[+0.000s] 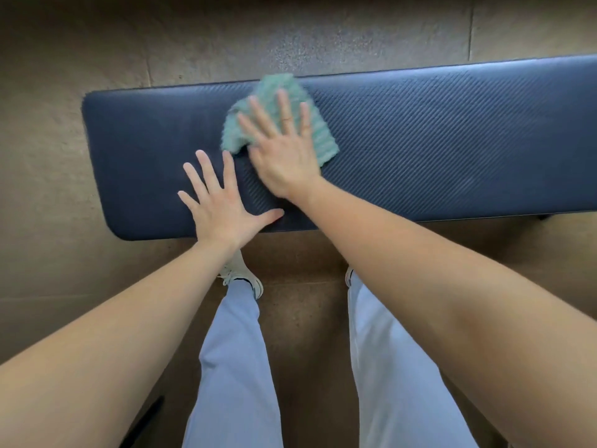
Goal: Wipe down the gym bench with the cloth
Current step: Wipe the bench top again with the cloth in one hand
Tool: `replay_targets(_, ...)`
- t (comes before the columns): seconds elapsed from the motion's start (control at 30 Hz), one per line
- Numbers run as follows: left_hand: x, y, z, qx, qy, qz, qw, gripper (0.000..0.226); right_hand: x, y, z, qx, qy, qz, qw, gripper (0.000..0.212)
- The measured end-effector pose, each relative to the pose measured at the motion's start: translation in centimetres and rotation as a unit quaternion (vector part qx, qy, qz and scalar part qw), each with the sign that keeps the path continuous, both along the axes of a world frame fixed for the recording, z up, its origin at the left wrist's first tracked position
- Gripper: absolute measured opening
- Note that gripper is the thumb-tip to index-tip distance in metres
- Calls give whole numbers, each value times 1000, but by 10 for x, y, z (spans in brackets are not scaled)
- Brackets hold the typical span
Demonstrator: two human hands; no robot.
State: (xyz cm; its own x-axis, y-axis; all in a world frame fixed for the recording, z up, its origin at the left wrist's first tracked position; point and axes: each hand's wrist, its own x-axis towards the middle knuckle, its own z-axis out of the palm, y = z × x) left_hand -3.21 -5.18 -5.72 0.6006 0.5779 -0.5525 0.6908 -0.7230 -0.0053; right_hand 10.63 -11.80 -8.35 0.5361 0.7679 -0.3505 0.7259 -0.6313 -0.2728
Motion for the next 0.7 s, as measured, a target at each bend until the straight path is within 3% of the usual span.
replay_targets(0.07, -9, 3, -1, -4, -9, -17, 1000, 139, -26, 12, 0, -6, 11, 96, 995, 59)
replay_targets(0.17, -26, 8, -2, 3, -24, -57, 998, 136, -20, -6, -5, -1, -4, 139, 990, 60)
replay_targets(0.33, -41, 18, -1, -15, -50, -93, 994, 129, 6, -82, -3, -48, -48, -76, 995, 62)
replay_targets(0.53, -51, 26, 0, -34, -63, -118, 990, 117, 12, -175, 6, -120, -65, -288, 948, 62)
replay_targets(0.63, -59, 32, 3, -41, -81, -136, 987, 109, -6, -184, 7, -142, -74, -359, 919, 62)
replay_targets(0.7, -62, 36, 3, -48, -95, -143, 984, 104, -20, -164, 7, -126, -65, -366, 920, 63)
